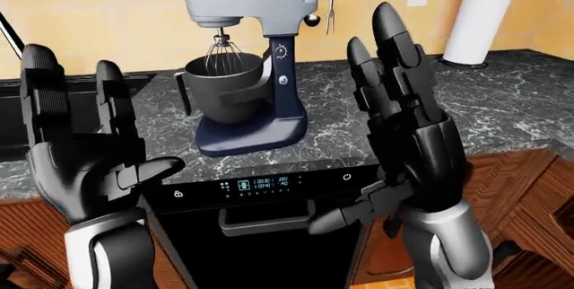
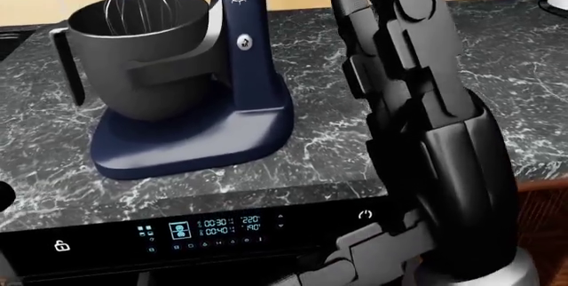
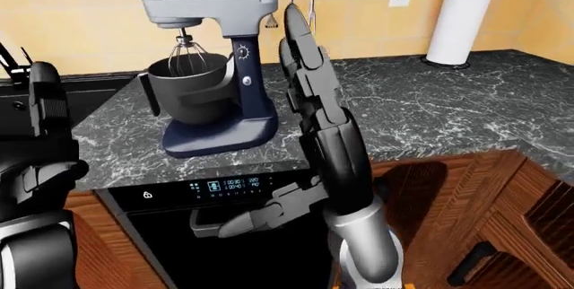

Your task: Open the stand mixer head.

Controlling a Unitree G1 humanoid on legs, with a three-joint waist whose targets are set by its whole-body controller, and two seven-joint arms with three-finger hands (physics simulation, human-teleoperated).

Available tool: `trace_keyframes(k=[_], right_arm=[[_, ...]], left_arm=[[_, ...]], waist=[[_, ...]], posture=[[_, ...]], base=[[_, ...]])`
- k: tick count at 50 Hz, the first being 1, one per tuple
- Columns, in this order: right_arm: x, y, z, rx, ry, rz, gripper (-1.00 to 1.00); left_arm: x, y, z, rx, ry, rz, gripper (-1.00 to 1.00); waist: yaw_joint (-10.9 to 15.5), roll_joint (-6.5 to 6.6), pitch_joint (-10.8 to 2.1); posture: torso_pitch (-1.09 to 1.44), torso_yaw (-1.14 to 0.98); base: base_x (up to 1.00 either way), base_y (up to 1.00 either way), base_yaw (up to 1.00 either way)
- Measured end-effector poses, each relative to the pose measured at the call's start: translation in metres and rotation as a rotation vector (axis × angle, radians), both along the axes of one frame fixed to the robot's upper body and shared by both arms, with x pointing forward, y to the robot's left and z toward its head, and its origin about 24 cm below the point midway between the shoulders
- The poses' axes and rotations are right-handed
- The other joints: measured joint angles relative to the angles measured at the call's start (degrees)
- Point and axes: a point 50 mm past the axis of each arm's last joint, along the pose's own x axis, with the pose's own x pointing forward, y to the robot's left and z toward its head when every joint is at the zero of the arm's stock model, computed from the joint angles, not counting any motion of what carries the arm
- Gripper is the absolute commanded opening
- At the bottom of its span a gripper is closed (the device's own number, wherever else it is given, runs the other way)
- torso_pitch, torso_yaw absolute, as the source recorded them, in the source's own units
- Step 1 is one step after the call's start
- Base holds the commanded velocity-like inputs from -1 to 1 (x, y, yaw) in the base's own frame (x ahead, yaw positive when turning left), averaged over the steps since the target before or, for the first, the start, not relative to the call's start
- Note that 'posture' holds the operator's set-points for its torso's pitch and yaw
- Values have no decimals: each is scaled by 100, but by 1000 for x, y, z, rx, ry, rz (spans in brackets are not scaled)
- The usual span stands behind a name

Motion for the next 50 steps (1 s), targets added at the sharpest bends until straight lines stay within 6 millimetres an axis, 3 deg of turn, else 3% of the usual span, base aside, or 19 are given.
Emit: trace_keyframes(k=[5,16,39,50], right_arm=[[7,3,4,58,111,106,100],[18,16,-1,51,271,248,100],[50,24,-21,28,368,228,100],[55,26,-21,28,358,231,100]], left_arm=[[-1,-1,2,-1,-10,-6,100],[1,-1,1,-5,0,-11,100],[-2,-1,3,-11,-5,-12,100],[-2,-1,3,-14,-2,-13,100]], waist=[[18,-10,-57],[50,-9,22],[80,4,-74],[76,6,-116]], posture=[[-24,0],[-24,0],[-24,0],[-24,0]], base=[[0,0,0],[0,0,0],[0,0,0],[0,0,0]])
